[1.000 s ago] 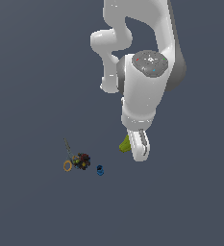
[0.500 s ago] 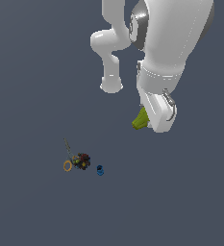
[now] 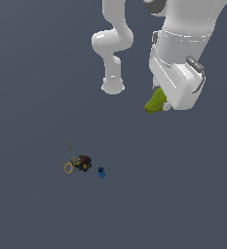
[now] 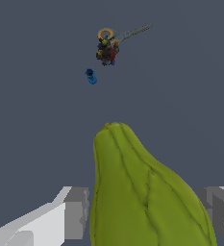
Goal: Pick up a designated object from a clutter of objects.
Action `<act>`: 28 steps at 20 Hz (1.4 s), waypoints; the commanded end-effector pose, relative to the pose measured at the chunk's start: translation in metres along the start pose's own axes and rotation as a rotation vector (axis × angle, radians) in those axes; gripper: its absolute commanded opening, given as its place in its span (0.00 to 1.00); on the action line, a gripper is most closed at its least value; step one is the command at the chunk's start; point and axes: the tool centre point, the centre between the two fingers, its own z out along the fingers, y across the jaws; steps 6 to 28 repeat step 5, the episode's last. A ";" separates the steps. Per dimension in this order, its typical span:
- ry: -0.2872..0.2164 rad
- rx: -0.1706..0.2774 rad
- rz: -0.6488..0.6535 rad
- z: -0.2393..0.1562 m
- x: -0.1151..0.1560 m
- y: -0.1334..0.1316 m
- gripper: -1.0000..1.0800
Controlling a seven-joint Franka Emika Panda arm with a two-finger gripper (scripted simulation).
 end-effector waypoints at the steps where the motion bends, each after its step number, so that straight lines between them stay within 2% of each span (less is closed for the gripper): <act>1: 0.000 0.001 0.000 -0.008 -0.003 0.002 0.00; 28: -0.001 0.000 -0.001 -0.011 -0.006 0.002 0.00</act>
